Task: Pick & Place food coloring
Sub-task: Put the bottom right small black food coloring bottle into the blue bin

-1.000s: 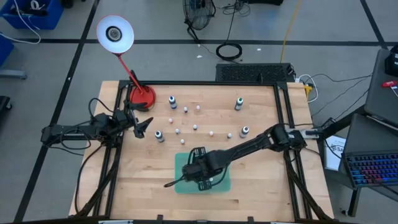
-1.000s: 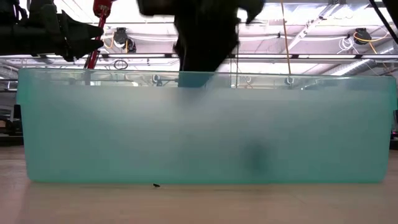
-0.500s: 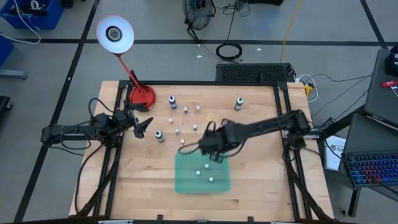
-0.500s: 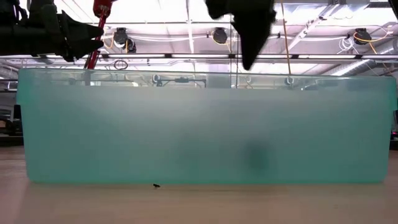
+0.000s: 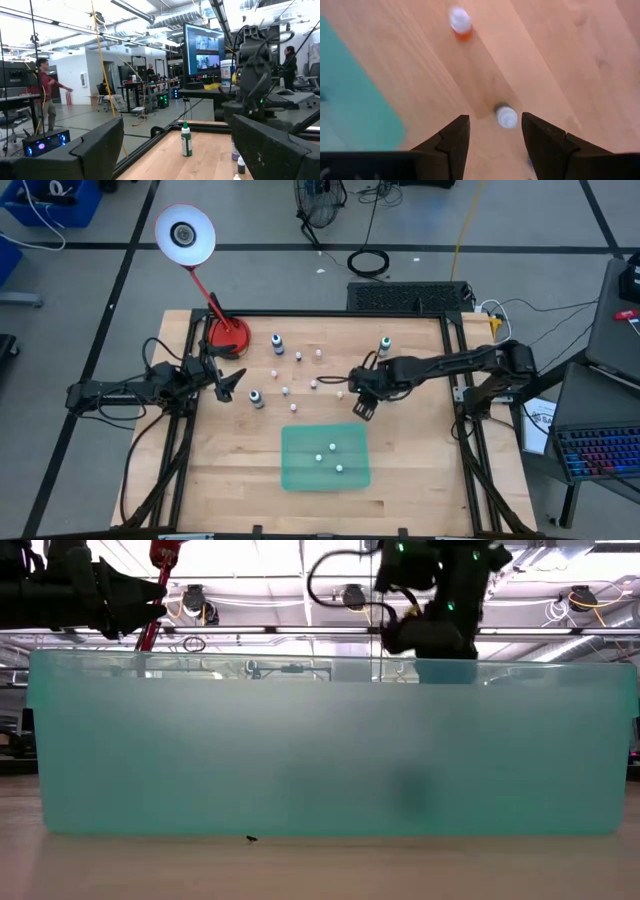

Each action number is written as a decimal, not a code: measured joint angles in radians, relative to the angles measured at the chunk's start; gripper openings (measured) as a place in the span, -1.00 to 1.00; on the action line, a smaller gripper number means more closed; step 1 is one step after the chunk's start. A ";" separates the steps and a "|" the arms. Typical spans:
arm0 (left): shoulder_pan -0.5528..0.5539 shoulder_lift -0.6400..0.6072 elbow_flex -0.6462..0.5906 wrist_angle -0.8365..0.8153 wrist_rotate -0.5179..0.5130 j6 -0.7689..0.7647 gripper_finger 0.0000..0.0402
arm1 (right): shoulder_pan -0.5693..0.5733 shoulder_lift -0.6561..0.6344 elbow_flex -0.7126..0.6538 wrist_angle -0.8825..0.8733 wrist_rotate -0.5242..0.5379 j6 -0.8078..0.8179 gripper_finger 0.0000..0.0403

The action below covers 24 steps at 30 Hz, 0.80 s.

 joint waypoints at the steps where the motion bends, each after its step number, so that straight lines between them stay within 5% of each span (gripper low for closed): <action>1: 0.000 0.000 0.000 0.000 0.000 0.000 0.82 | -0.002 0.000 -0.017 0.008 0.003 -0.008 -0.15; 24: 0.000 0.000 0.000 0.000 0.000 0.000 0.82 | 0.000 0.117 -0.062 0.093 0.029 -0.124 -0.15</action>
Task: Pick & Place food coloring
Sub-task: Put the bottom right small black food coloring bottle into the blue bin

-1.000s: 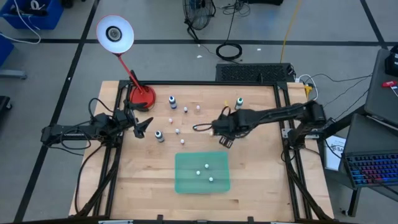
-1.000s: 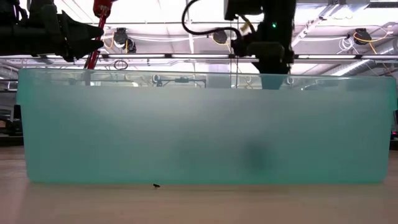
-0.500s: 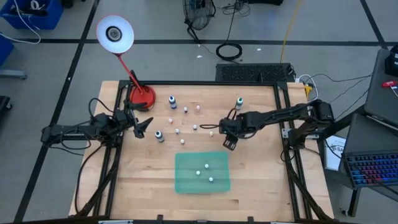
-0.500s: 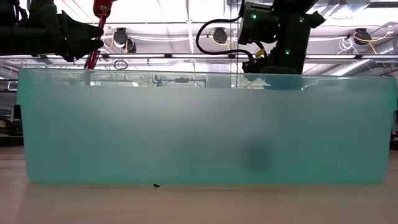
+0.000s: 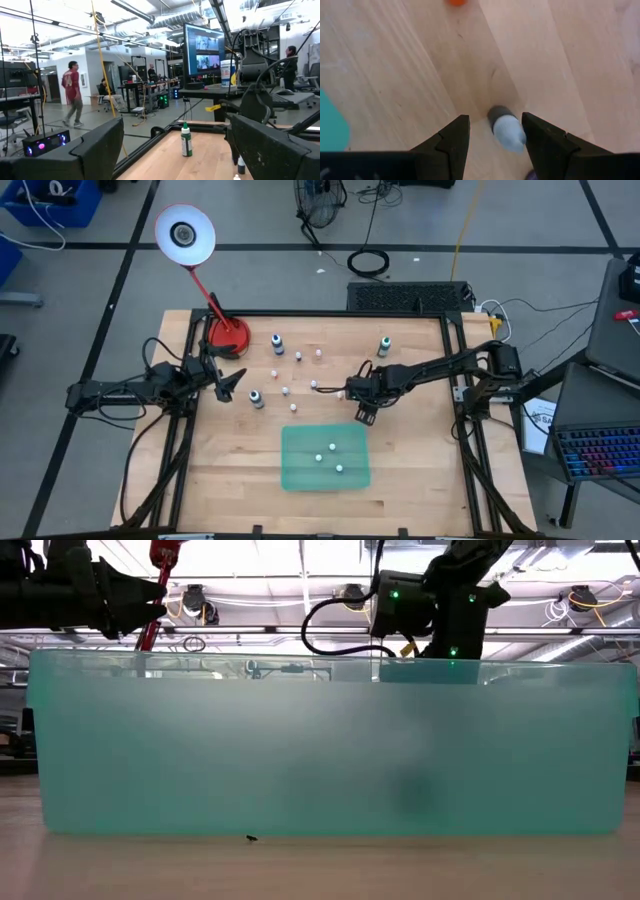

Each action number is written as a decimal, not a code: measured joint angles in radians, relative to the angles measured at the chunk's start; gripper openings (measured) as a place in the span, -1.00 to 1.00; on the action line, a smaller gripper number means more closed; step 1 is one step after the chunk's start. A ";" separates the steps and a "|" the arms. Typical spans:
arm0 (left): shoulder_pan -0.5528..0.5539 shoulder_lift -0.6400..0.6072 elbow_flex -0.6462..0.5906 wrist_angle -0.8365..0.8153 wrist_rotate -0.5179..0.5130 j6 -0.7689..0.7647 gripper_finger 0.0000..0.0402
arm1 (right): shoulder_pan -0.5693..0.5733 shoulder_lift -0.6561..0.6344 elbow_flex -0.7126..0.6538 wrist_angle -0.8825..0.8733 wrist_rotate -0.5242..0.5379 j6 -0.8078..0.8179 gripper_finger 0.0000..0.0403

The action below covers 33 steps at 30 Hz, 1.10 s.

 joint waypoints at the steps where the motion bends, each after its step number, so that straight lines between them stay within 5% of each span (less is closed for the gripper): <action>1: 0.000 0.000 0.000 0.000 0.000 0.000 0.82 | -0.001 0.000 0.000 0.000 0.000 -0.005 -0.15; 7: 0.000 0.000 0.000 0.000 0.000 0.000 0.82 | -0.016 -0.001 0.000 -0.014 -0.002 -0.006 -0.32; 13: 0.000 0.000 0.000 0.000 0.000 0.000 0.82 | -0.018 -0.002 0.000 -0.004 -0.001 -0.040 -0.74; 19: 0.000 0.000 0.000 0.000 0.000 0.000 0.82 | 0.004 -0.025 0.034 -0.008 0.001 -0.091 -0.76; 33: 0.000 0.000 0.000 0.000 0.000 0.000 0.82 | 0.297 0.029 0.607 -0.191 0.133 -0.112 -0.76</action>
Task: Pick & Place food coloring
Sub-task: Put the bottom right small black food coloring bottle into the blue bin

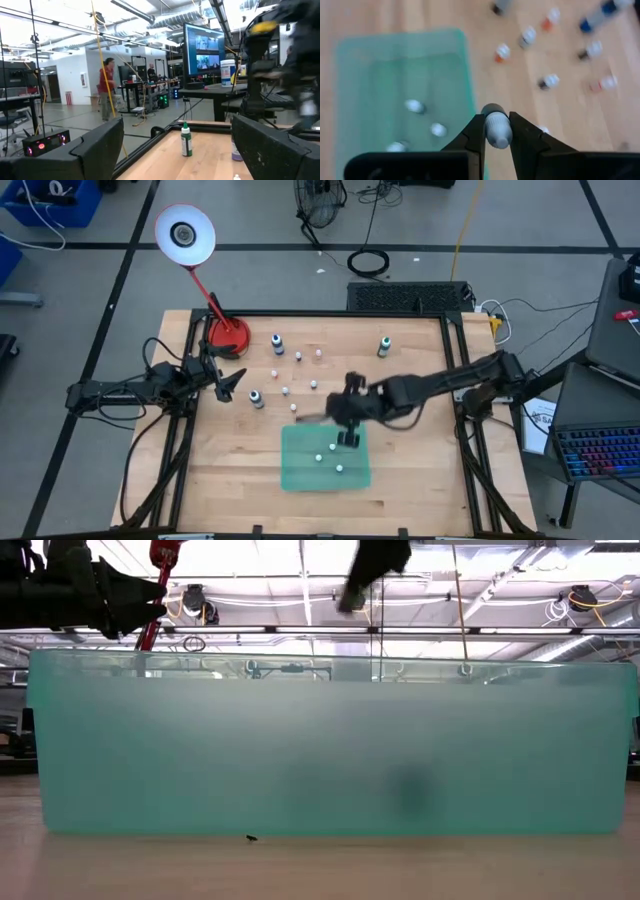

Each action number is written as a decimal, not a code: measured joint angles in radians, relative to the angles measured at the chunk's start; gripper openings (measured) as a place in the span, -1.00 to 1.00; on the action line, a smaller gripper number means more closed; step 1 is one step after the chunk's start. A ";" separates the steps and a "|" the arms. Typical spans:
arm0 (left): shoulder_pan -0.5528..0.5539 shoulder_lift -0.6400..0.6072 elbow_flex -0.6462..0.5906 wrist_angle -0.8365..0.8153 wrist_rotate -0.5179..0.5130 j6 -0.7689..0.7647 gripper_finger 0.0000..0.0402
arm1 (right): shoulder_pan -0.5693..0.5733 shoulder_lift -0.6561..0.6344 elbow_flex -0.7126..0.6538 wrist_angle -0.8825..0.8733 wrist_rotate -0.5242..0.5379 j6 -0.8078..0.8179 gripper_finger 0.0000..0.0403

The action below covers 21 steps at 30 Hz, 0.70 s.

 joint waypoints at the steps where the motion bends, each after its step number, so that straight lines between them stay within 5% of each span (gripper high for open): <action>1: 0.000 0.000 0.000 0.000 0.000 0.000 0.82 | 0.023 0.028 0.046 -0.025 0.002 -0.006 -0.76; 10: 0.000 0.000 0.000 0.000 0.000 0.000 0.82 | 0.172 0.398 0.381 -0.300 -0.058 -0.113 -0.76; 21: 0.000 0.000 0.000 0.000 0.000 0.000 0.82 | 0.201 0.543 0.405 -0.272 -0.087 -0.183 -0.76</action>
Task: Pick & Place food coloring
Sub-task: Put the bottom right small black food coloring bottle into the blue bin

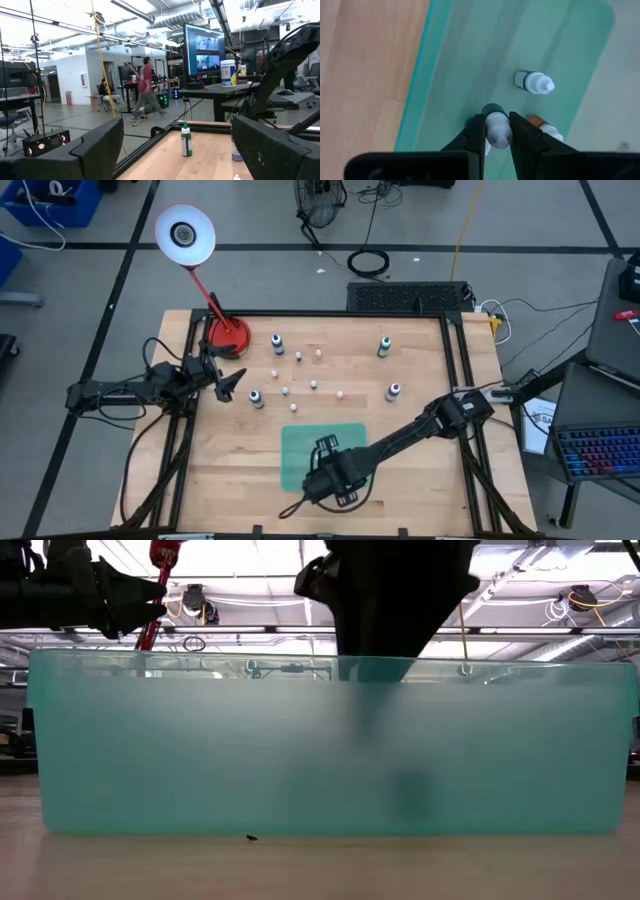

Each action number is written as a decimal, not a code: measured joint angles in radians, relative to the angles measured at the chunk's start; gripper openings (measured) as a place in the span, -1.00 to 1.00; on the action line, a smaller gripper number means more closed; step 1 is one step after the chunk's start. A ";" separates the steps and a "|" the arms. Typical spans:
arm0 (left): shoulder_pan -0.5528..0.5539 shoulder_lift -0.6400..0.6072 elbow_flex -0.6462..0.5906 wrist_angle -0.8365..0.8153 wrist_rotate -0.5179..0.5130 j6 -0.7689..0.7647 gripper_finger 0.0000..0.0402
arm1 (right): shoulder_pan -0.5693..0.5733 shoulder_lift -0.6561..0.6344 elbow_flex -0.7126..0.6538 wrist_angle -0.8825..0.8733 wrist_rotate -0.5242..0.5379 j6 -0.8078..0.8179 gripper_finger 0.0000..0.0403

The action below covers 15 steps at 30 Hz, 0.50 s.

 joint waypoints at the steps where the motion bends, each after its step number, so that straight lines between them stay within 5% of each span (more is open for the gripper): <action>1: 0.000 0.000 0.000 0.000 0.000 0.000 0.82 | -0.004 0.002 0.000 0.003 -0.006 -0.003 -0.76; 15: 0.000 0.000 0.000 0.000 0.000 0.000 0.82 | -0.067 -0.001 -0.120 0.105 -0.102 -0.033 -0.76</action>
